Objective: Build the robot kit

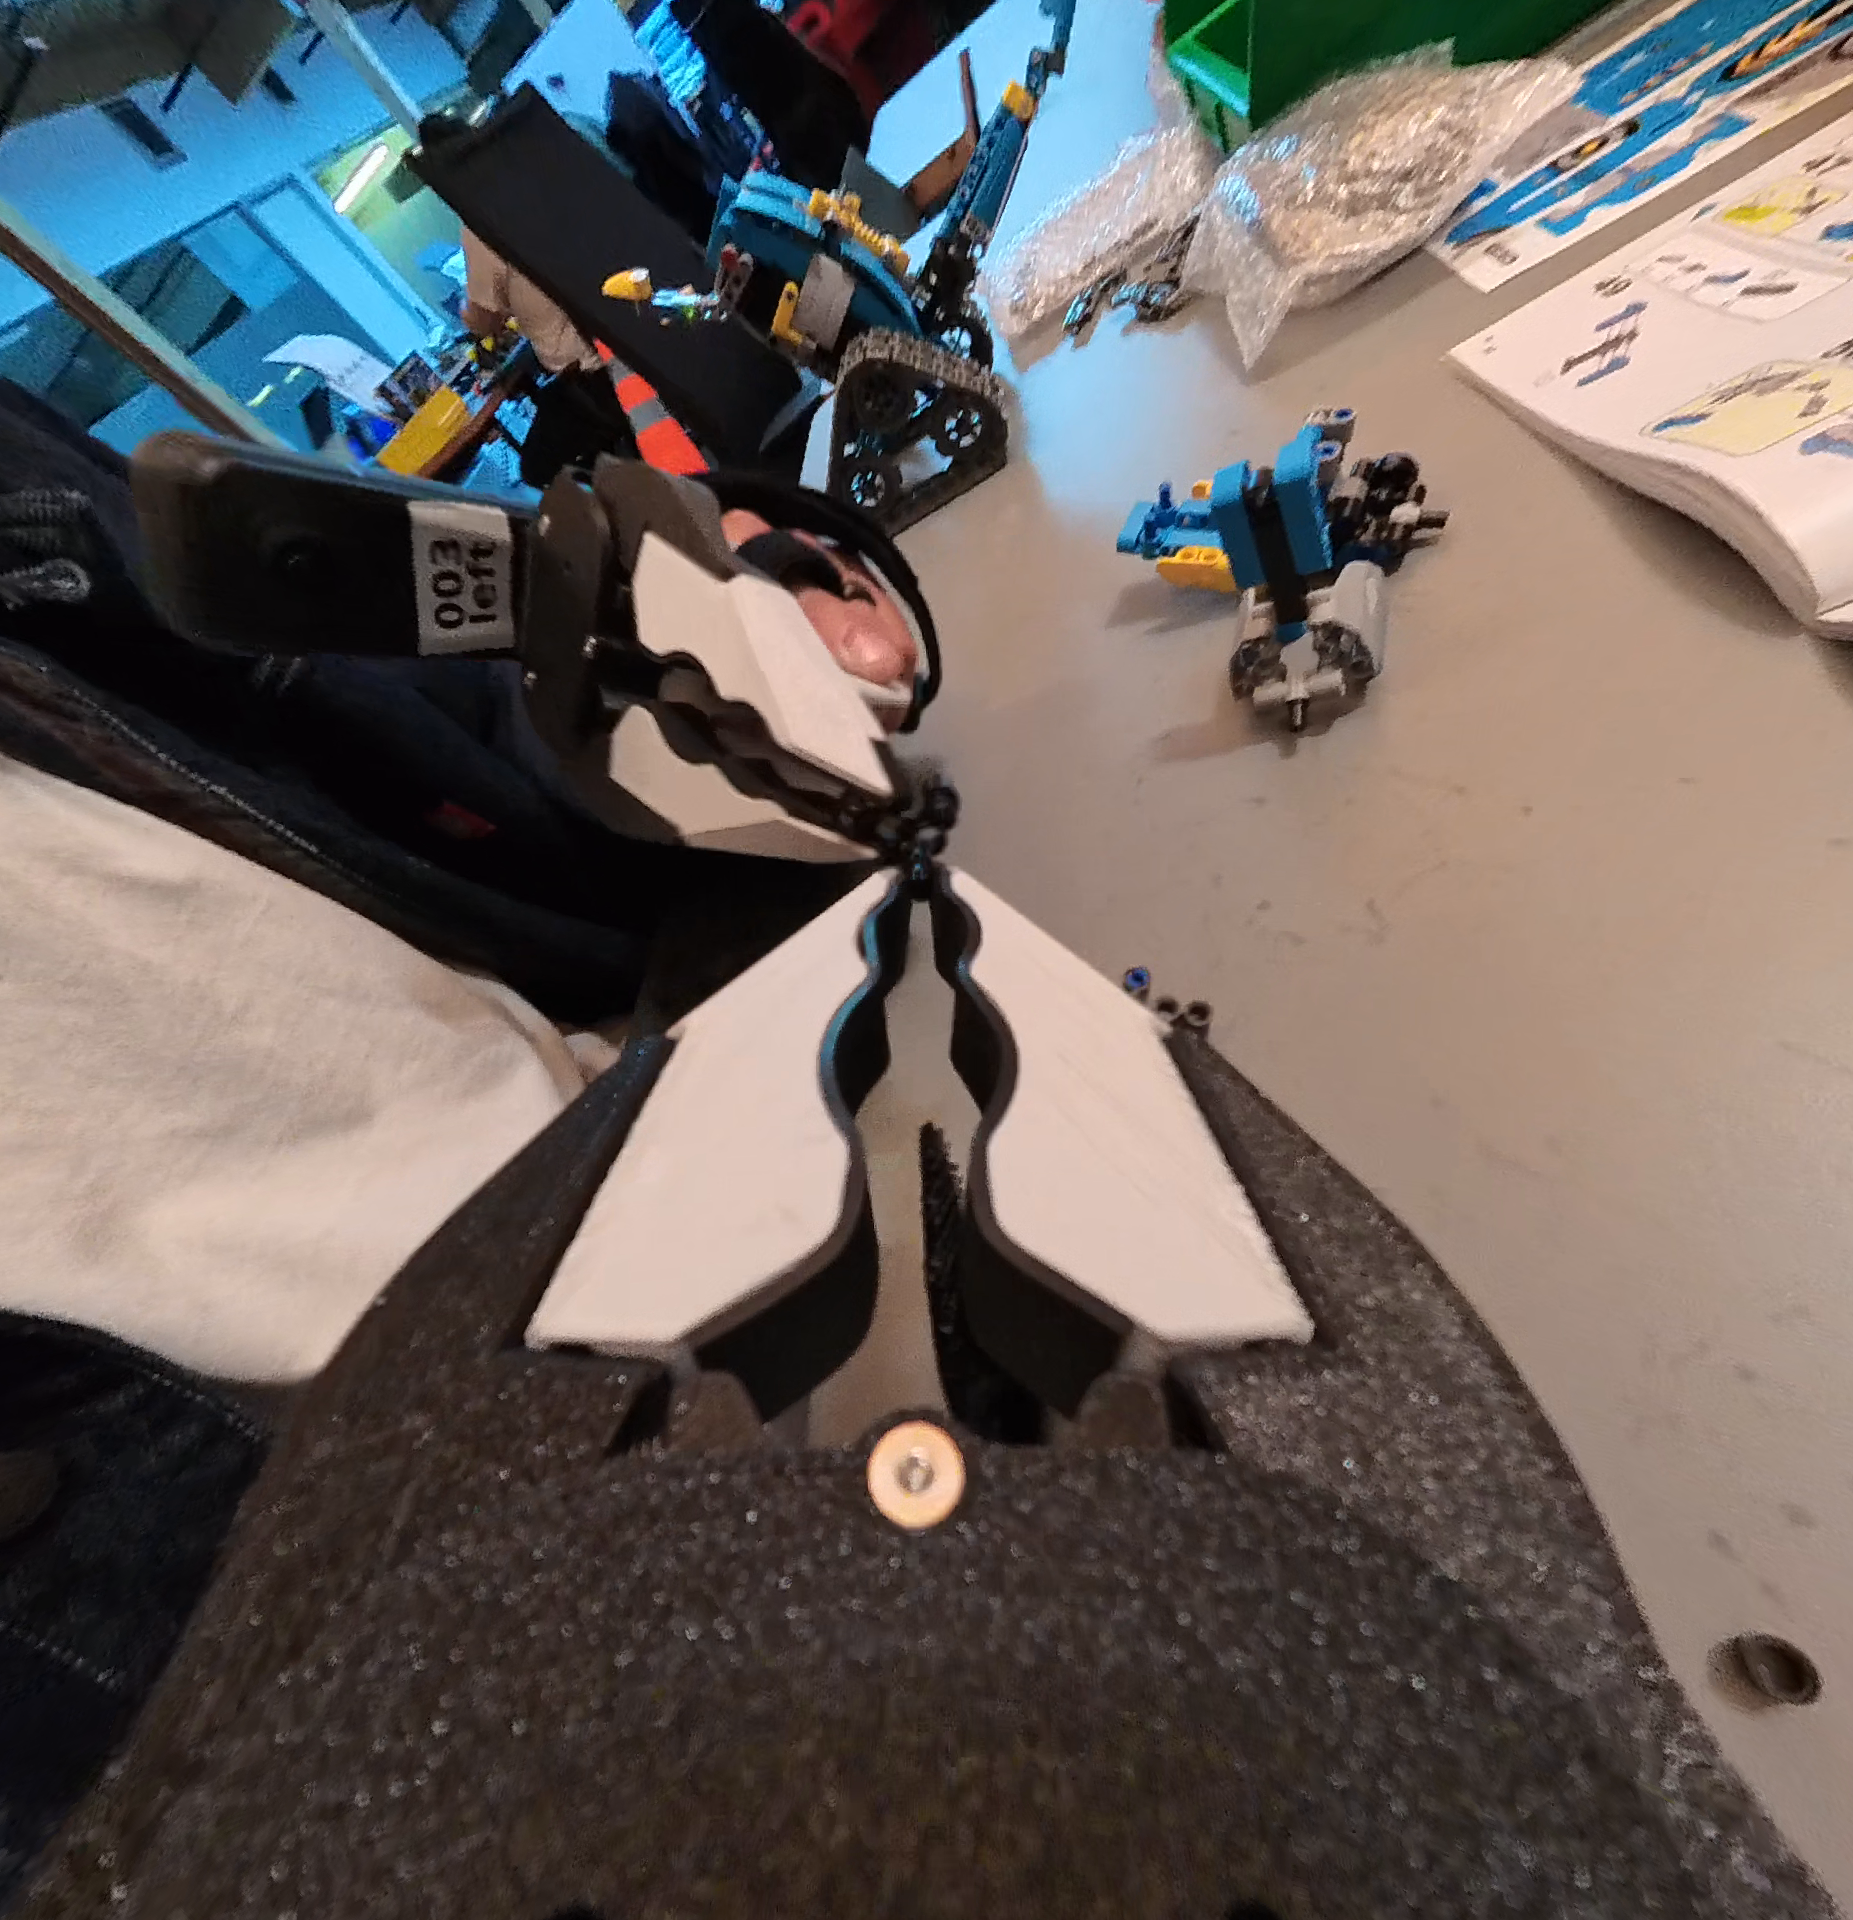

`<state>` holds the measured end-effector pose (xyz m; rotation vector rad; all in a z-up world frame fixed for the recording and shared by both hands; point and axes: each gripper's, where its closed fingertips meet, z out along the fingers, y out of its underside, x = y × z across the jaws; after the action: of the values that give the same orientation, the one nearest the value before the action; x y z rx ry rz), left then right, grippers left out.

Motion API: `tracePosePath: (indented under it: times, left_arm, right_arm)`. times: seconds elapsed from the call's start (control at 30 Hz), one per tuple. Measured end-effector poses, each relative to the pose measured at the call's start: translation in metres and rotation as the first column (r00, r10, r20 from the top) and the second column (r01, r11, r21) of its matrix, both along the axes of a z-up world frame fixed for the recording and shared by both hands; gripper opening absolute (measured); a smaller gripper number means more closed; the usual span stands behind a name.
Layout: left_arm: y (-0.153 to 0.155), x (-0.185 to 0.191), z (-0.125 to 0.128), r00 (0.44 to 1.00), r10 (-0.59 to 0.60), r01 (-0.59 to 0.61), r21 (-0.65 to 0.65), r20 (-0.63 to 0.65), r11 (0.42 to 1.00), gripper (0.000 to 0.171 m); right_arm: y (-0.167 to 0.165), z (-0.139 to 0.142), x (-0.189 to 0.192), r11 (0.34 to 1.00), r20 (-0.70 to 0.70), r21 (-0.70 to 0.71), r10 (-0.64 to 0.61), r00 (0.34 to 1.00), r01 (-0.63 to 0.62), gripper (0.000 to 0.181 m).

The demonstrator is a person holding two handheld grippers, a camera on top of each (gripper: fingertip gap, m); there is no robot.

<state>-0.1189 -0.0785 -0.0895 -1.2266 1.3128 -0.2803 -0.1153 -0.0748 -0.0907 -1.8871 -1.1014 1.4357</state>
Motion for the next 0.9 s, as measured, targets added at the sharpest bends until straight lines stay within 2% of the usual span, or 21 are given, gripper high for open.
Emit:
tracePosePath:
  times: [0.1, 0.43, 0.57, 0.7, 0.73, 0.8, 0.9]
  left_arm:
    - [-0.003, 0.003, -0.005, 0.998, 0.004, 0.000, 0.071, -0.055, 0.997, 0.006]
    - [-0.009, 0.006, -0.005, 0.996, 0.009, 0.001, 0.119, -0.083, 0.993, 0.006]
    - [-0.016, 0.010, -0.006, 0.996, -0.022, 0.032, 0.108, -0.084, 0.994, 0.005]
    - [-0.018, 0.009, -0.001, 0.999, -0.049, 0.050, 0.031, -0.024, 0.998, 0.006]
    - [-0.018, 0.008, -0.005, 0.998, -0.055, 0.056, 0.015, -0.037, 0.998, 0.006]
    - [-0.013, 0.003, -0.023, 0.993, -0.049, 0.044, -0.047, -0.112, 0.998, 0.006]
    - [-0.011, -0.008, -0.063, 0.965, -0.074, 0.021, -0.204, -0.252, 0.979, 0.007]
  right_arm:
    - [0.000, -0.004, 0.003, 1.000, 0.016, -0.023, 0.010, 1.000, -0.010, 0.003]
    - [-0.007, -0.012, -0.003, 0.997, 0.030, -0.058, 0.043, 0.999, -0.041, 0.003]
    - [-0.014, -0.015, -0.006, 0.981, -0.019, -0.168, 0.094, 0.995, -0.096, 0.002]
    - [-0.016, -0.009, -0.005, 0.933, -0.174, -0.318, 0.117, 0.978, -0.168, 0.002]
    - [-0.015, -0.013, -0.005, 0.940, -0.154, -0.304, 0.111, 0.982, -0.154, 0.002]
    - [-0.008, -0.026, -0.001, 0.981, -0.020, -0.179, 0.077, 0.997, -0.080, 0.003]
    - [0.016, -0.047, 0.015, 0.997, 0.169, 0.022, -0.071, 0.983, 0.068, 0.004]
